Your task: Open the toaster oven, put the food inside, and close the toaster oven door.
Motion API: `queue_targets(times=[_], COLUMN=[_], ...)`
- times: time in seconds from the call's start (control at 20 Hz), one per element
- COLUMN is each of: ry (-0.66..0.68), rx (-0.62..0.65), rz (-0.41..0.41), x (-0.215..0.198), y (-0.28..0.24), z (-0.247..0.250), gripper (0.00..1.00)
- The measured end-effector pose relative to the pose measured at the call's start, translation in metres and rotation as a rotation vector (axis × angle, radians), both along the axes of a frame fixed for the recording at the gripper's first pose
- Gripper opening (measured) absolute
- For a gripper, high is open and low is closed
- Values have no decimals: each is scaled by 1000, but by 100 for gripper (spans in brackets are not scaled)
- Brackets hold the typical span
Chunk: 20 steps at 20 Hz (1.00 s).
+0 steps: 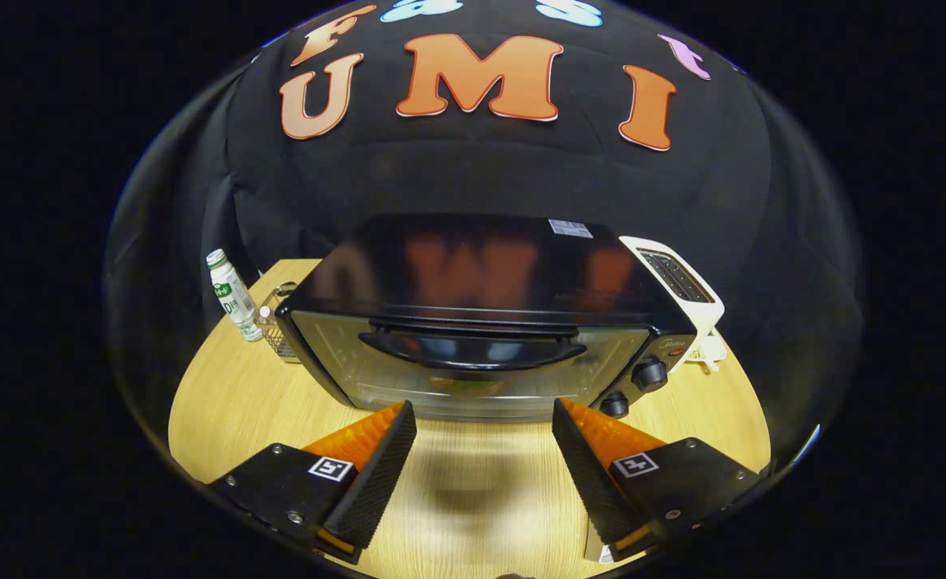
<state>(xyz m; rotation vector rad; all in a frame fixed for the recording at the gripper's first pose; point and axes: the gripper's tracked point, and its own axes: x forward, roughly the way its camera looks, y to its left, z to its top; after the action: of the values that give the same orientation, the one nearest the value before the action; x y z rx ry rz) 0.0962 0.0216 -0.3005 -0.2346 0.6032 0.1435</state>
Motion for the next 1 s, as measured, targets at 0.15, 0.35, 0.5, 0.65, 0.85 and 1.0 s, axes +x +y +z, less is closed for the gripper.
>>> queue_targets(times=[0.15,0.35,0.5,0.65,0.85,1.0], ry=[-18,-117,-229,-369,-554,-680], rx=[17,63,71,59,50,57], rz=[-9,-34,-52,-79,-87,-111], x=[-10,-15,-19,-27,-63,-95], y=[-9,-24,-44,-67,-91,-106], z=[20,84,150,225,322,378], gripper=[100,100,100,100,100,100])
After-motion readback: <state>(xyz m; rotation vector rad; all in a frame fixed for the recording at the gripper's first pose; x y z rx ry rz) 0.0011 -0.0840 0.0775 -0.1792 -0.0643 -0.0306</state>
